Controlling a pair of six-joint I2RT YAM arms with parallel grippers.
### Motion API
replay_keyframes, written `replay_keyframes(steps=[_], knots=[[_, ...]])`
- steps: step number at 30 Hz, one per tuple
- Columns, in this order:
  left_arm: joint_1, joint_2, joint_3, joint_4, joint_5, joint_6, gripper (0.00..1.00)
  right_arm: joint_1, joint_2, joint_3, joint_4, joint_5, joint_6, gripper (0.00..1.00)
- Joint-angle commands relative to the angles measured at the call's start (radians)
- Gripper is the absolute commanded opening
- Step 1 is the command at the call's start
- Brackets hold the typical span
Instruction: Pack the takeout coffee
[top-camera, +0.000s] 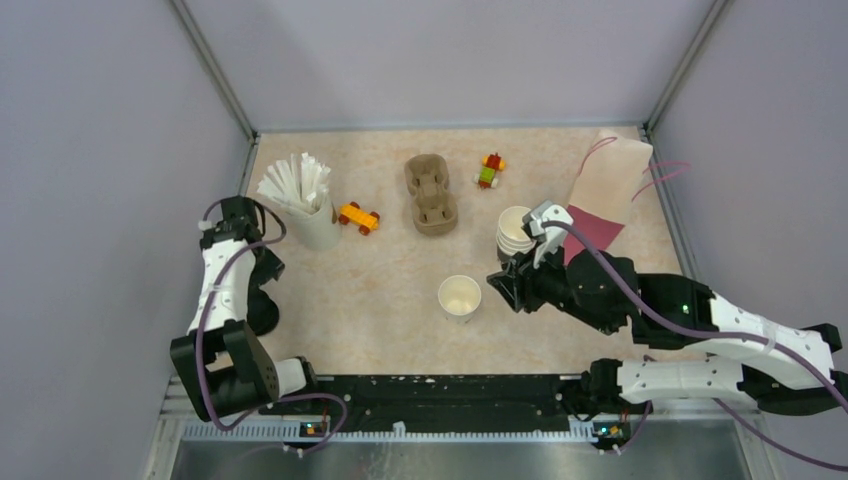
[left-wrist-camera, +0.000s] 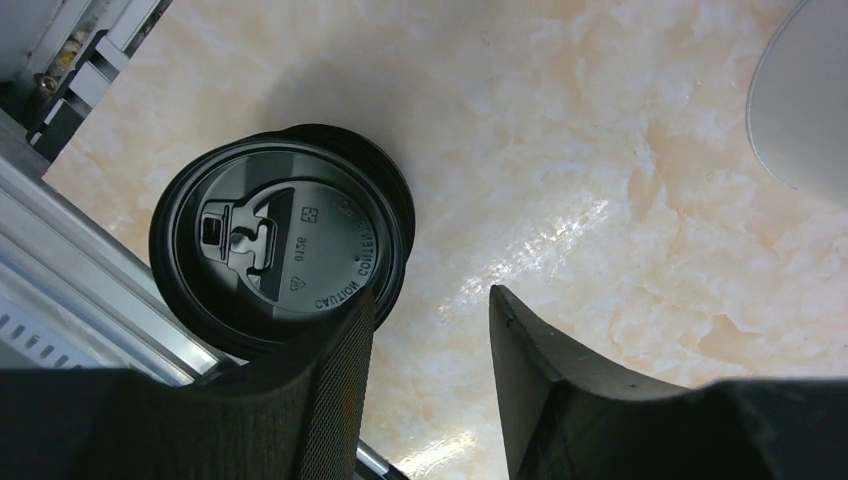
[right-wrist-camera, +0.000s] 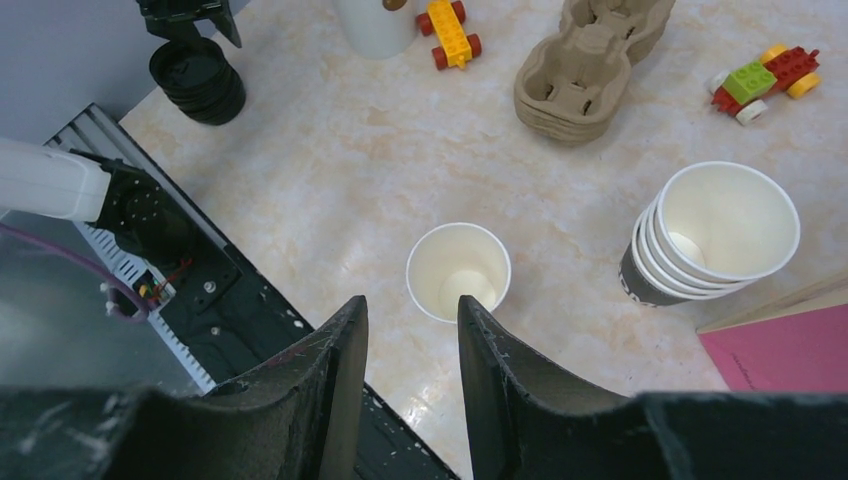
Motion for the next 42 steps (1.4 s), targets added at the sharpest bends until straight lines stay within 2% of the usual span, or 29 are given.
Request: replay_keyframes(steps=[1, 6, 9, 25, 34, 38, 42], knots=[[0.016, 0.031, -0.018, 0.049, -0.007, -0.031, 0.51, 0.007, -0.010, 0.033, -0.001, 0.064, -0.015, 0.38], [0.027, 0.041, -0.053, 0.080, -0.025, -0.026, 0.54, 0.008, -0.046, 0.020, -0.018, 0.121, 0.027, 0.38], [0.038, 0.053, -0.059, 0.081, -0.024, -0.030, 0.52, 0.007, -0.090, -0.027, 0.005, 0.141, 0.048, 0.38], [0.059, 0.052, -0.042, 0.103, 0.010, 0.007, 0.23, 0.008, -0.165, -0.075, -0.029, 0.223, 0.054, 0.38], [0.060, 0.082, -0.033, 0.083, -0.007, 0.009, 0.32, 0.007, -0.206, -0.097, 0.015, 0.255, 0.058, 0.37], [0.060, 0.086, -0.028, 0.084, -0.024, 0.024, 0.30, 0.008, -0.198, -0.083, -0.001, 0.273, 0.035, 0.37], [0.061, 0.098, -0.033, 0.088, -0.016, 0.022, 0.24, 0.008, -0.197, -0.075, 0.001, 0.275, 0.029, 0.36]])
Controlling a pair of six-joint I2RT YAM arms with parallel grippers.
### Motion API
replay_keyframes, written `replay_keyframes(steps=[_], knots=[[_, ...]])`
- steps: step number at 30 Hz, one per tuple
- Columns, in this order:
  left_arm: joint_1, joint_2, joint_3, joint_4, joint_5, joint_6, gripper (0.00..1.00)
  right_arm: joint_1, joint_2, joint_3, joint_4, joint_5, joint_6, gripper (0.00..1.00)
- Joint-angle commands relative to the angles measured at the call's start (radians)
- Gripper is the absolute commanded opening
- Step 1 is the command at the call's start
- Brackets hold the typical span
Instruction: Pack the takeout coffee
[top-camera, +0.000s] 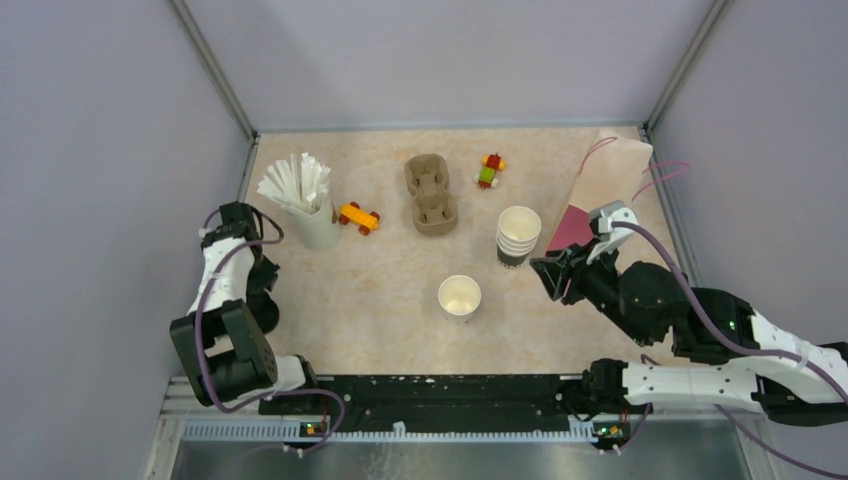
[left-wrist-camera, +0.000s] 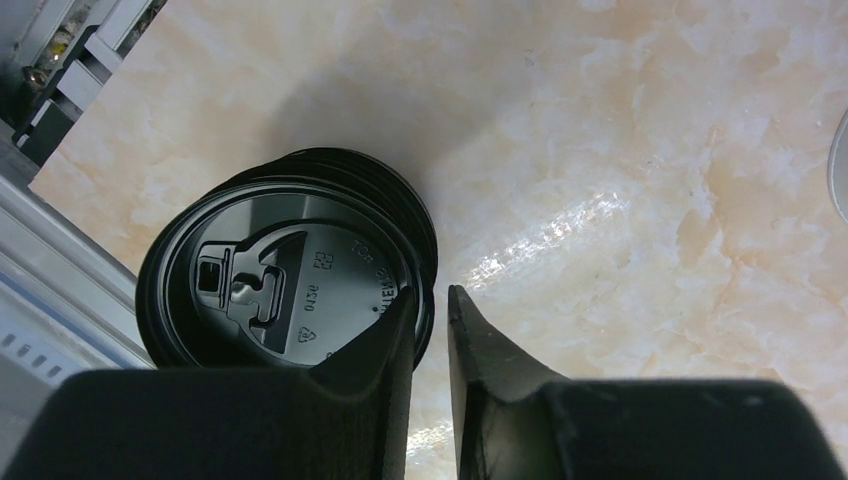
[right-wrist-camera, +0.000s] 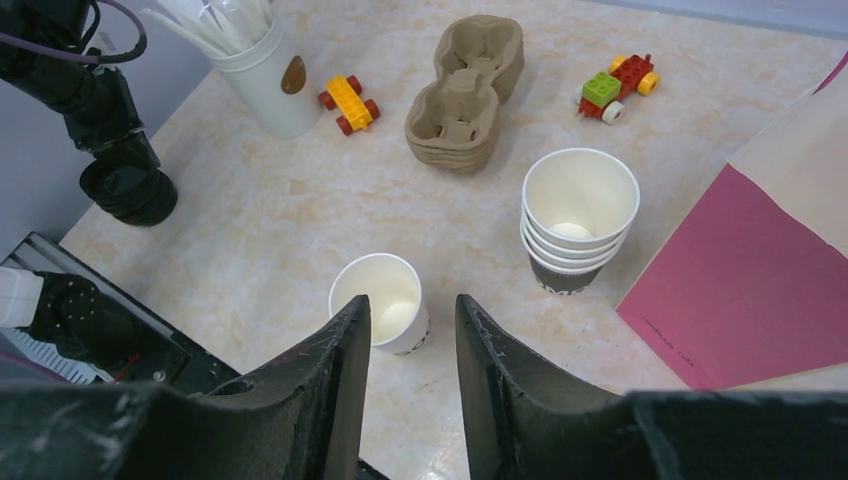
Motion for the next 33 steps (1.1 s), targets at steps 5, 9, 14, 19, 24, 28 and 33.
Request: replay_keyframes(steps=[5, 9, 14, 19, 24, 28, 33], knots=[[0.007, 0.004, 0.032, -0.008, -0.010, 0.023, 0.08, 0.008, 0.013, 0.023, 0.032, 0.022, -0.041, 0.36], [0.007, 0.017, 0.077, -0.042, 0.024, 0.033, 0.00, 0.008, 0.022, 0.023, 0.054, 0.025, -0.060, 0.36], [0.007, 0.025, 0.186, -0.141, -0.006, 0.029, 0.00, 0.007, 0.044, 0.024, 0.088, 0.009, -0.081, 0.36], [0.008, -0.019, 0.199, -0.205, -0.054, 0.017, 0.00, 0.007, 0.084, 0.060, 0.099, 0.005, -0.119, 0.36], [0.008, -0.047, 0.236, -0.310, 0.002, -0.012, 0.00, 0.007, 0.093, 0.041, 0.118, -0.063, -0.084, 0.36], [0.008, -0.111, 0.311, -0.379, 0.033, -0.003, 0.00, 0.008, 0.093, 0.003, 0.179, -0.163, -0.040, 0.36], [0.008, -0.143, 0.345, -0.415, -0.016, 0.030, 0.00, 0.008, 0.119, -0.009, 0.214, -0.211, -0.034, 0.36]])
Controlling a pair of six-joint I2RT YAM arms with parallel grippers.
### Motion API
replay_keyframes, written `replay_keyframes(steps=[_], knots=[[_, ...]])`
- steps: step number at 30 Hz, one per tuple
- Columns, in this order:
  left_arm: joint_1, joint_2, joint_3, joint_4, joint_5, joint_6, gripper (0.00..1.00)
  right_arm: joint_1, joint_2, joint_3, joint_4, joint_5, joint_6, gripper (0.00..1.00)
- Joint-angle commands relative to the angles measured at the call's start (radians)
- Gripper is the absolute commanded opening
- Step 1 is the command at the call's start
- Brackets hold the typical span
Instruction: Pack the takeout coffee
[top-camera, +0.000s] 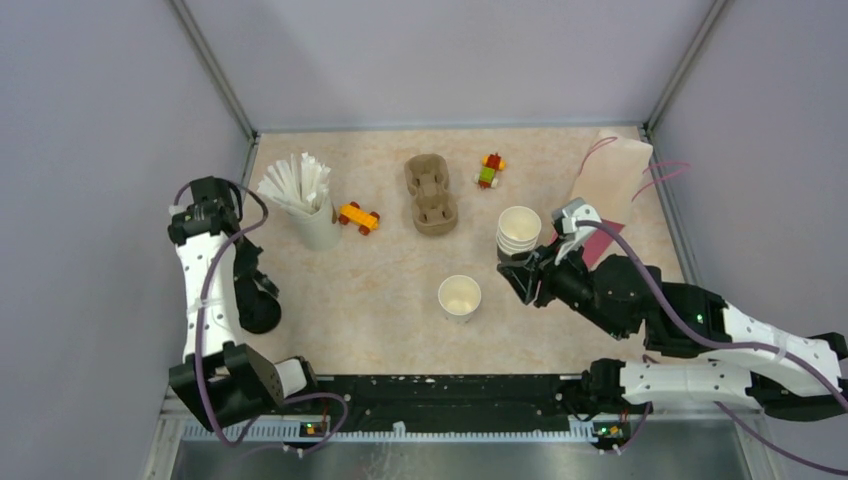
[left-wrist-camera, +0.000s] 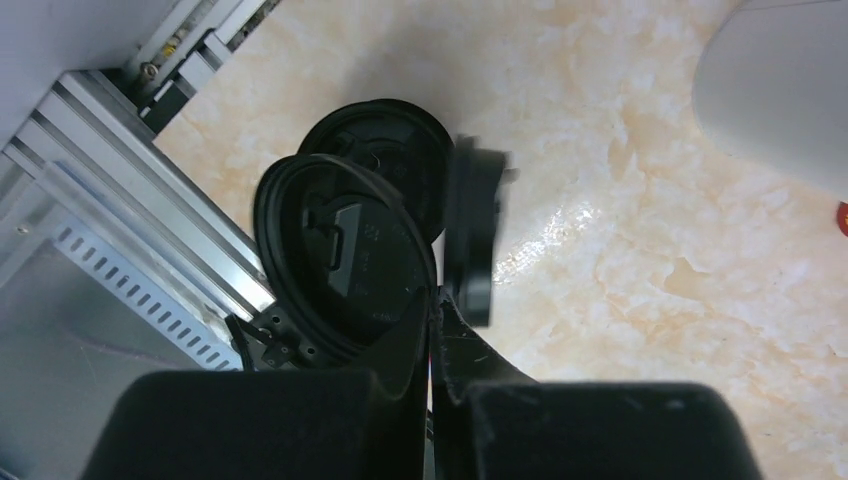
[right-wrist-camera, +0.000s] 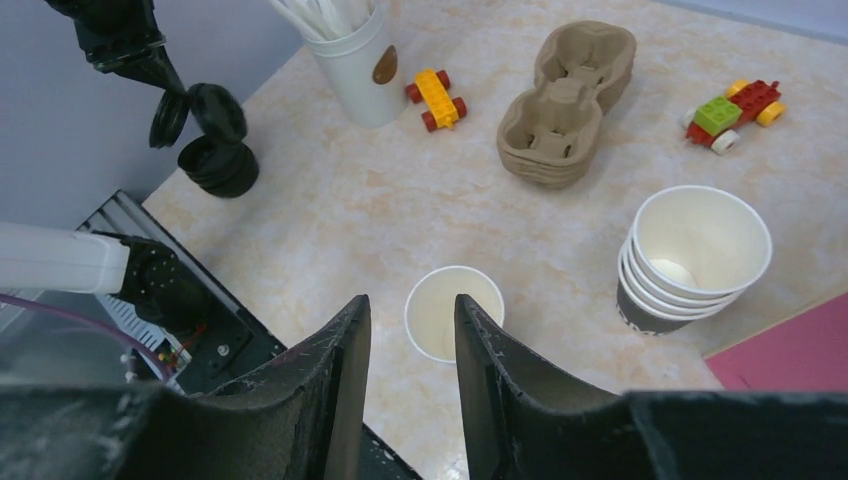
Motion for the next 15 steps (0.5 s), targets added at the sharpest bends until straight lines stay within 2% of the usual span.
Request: replay_keyframes(steps=[1, 4, 9, 15], knots=[[0.007, -0.046, 0.035, -0.057, -0.022, 0.023, 0.00, 0.008, 0.028, -0.005, 0.073, -0.069, 0.017, 0.36], [0.007, -0.059, 0.034, -0.039, 0.041, 0.047, 0.00, 0.007, 0.032, 0.001, 0.086, -0.070, -0.002, 0.36], [0.005, -0.040, 0.060, -0.046, -0.037, 0.051, 0.00, 0.007, 0.030, 0.006, 0.093, -0.066, -0.009, 0.36], [0.007, -0.023, 0.107, -0.063, 0.142, 0.061, 0.00, 0.007, 0.029, -0.020, 0.099, -0.076, -0.013, 0.36]])
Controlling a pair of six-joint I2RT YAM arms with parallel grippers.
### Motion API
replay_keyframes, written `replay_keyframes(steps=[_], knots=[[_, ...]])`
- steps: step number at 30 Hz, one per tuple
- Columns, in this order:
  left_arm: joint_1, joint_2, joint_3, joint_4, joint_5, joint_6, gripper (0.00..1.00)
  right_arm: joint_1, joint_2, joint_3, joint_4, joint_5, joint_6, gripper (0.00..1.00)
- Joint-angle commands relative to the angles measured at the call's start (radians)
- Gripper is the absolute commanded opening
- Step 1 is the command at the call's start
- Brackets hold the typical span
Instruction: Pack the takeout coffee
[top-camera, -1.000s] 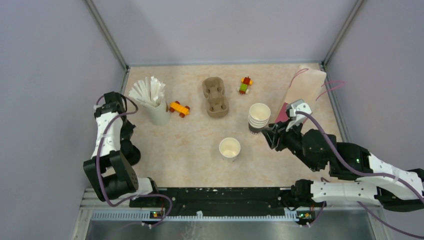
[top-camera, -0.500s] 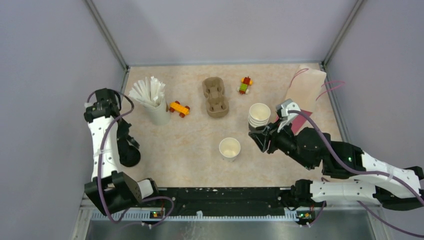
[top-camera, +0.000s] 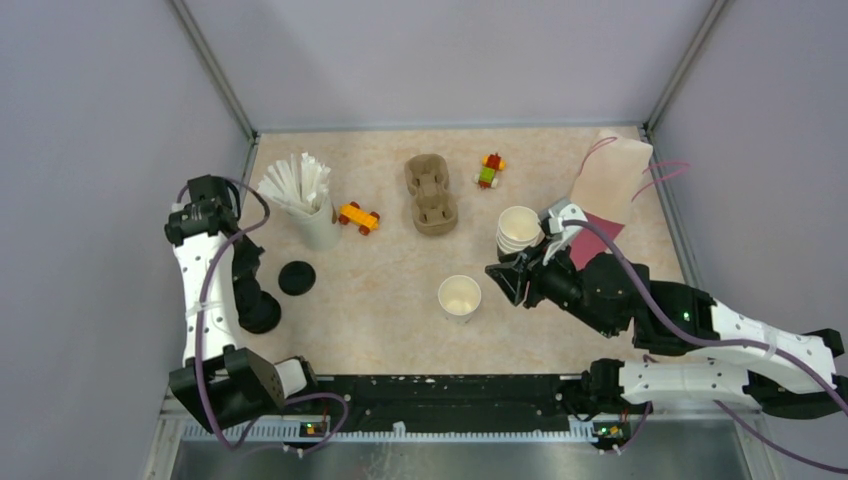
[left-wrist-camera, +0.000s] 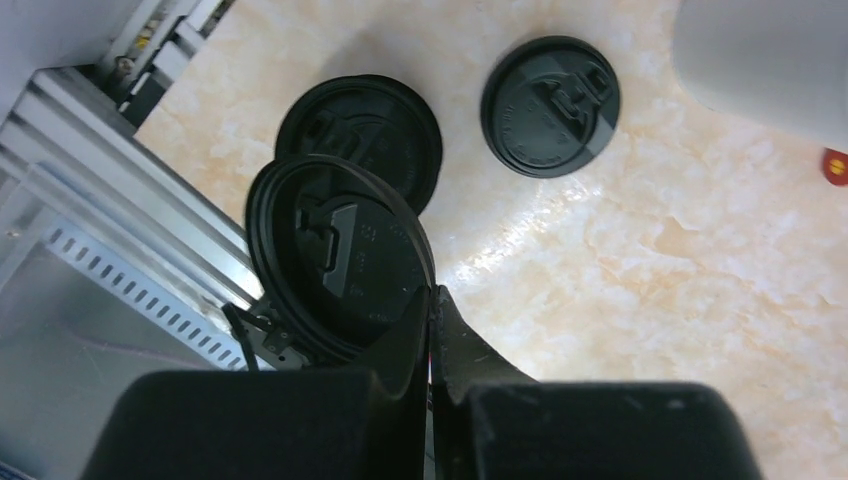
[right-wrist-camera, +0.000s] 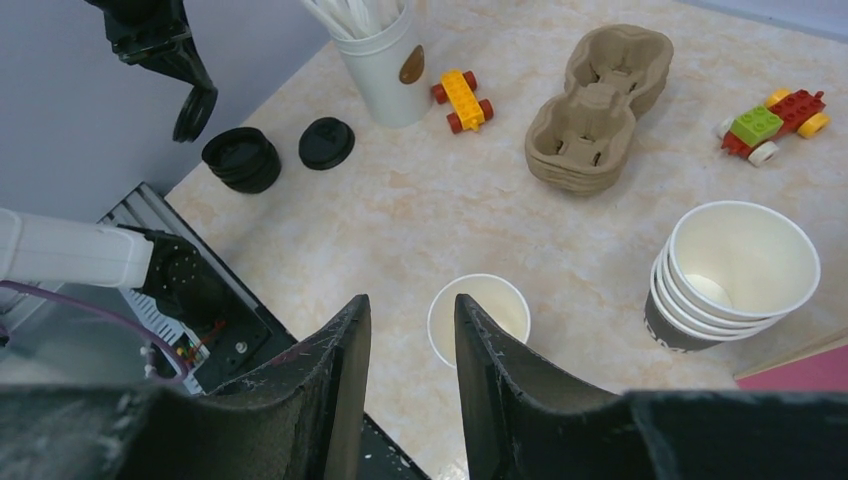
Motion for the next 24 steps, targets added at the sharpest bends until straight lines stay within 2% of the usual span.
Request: replay_keyframes(steps=[1, 6, 13, 17, 20, 24], knots=[[0.006, 0.011, 0.092, -0.034, 0.142, 0.018, 0.00, 0.007, -0.011, -0.031, 0.049, -0.024, -0.015, 0.36], [0.005, -0.037, 0.134, -0.067, 0.421, 0.018, 0.00, 0.007, 0.004, -0.080, 0.173, -0.102, -0.046, 0.43], [0.004, -0.155, 0.089, -0.038, 0.913, -0.021, 0.00, 0.007, 0.044, -0.157, 0.476, -0.297, -0.128, 0.70], [0.005, -0.238, 0.062, 0.081, 1.197, -0.086, 0.00, 0.007, 0.060, -0.216, 0.673, -0.373, -0.183, 0.79], [0.004, -0.310, -0.059, 0.275, 1.477, -0.263, 0.00, 0.007, 0.080, -0.245, 0.794, -0.440, -0.305, 0.87], [0.004, -0.382, -0.082, 0.418, 1.605, -0.425, 0.00, 0.007, 0.126, -0.219, 0.855, -0.488, -0.493, 0.89]])
